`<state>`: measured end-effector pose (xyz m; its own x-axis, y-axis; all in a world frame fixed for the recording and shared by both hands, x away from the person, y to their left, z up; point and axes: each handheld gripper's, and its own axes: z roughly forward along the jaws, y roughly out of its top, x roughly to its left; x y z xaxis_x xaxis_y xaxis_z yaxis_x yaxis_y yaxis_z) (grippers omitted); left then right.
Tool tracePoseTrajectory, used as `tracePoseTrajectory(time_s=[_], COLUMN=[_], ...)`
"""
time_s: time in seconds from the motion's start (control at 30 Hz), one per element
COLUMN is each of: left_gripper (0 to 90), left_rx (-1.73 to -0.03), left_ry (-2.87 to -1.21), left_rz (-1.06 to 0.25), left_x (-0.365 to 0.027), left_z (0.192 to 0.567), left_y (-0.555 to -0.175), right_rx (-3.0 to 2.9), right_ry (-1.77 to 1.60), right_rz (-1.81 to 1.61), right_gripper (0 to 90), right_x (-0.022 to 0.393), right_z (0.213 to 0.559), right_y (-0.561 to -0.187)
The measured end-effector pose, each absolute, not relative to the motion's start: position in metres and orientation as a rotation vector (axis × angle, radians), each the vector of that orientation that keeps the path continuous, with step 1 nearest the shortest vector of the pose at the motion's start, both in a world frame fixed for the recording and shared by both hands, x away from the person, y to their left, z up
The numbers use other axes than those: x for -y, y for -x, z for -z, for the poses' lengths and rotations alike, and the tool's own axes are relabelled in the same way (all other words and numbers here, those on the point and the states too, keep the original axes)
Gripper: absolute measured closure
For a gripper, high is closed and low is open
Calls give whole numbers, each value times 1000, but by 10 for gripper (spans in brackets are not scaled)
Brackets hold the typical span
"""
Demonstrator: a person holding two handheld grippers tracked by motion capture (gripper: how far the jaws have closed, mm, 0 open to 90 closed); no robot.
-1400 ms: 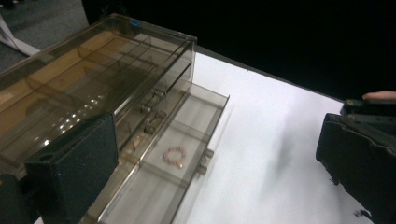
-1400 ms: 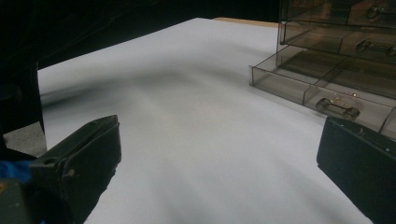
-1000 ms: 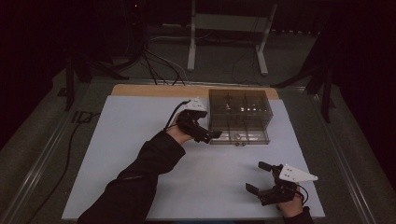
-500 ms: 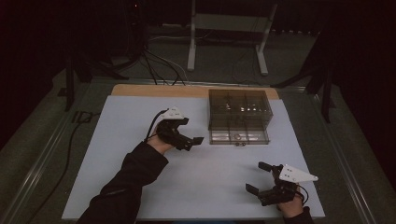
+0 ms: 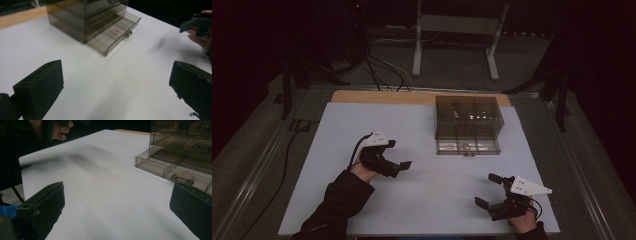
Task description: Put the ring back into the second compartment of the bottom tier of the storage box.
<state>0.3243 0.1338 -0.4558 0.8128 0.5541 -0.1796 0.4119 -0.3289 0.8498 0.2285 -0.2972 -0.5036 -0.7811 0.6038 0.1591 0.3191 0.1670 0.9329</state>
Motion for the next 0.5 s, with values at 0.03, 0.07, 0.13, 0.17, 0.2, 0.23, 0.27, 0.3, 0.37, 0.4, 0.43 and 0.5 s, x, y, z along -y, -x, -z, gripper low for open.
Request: tracePoseTrajectory(time_s=[0.03, 0.07, 0.13, 0.17, 0.2, 0.23, 0.27, 0.3, 0.37, 0.4, 0.43, 0.5], left_gripper=[5, 5, 5, 5, 5, 5, 5, 5, 5, 5, 5, 5], left_rx=[-724, -734, -750, -754, -753, -766, -771, -780, -809, -821, -831, -848], left_ry=[-1967, -1964, -1959, -1966, -1966, -1963, -1964, -1965, -1972, -1972, -1971, -1973], left_rz=[-179, -176, -180, -187, -187, -178, -178, -177, -182, -182, -185, -199], left_x=[-138, -141, -148, -151, -154, -158, -161, -164, -172, -175, -177, -183], left_z=[458, 460, 465, 467, 469, 473, 475, 478, 484, 486, 488, 491], left_y=[-321, -319, -314, -312, -310, -308, -307, -306, -303, -301, -300, -296], right_rx=[-2195, -2197, -2200, -2200, -2200, -2200, -2200, -2198, -2198, -2198, -2199, -2200], right_ry=[-893, -893, -893, -893, -894, -894, -896, -895, -899, -898, -897, -896], right_rz=[-1654, -1654, -1651, -1651, -1650, -1650, -1647, -1647, -1648, -1645, -1648, -1644], right_gripper=[0, 0, 0, 0, 0, 0, 0, 0, 0, 0, 0, 0], right_x=[297, 297, 296, 296, 296, 296, 296, 296, 296, 297, 297, 296], right_z=[504, 504, 504, 504, 504, 504, 504, 504, 504, 504, 504, 504], right_y=[-229, -229, -229, -229, -229, -229, -229, -229, -229, -229, -229, -229])
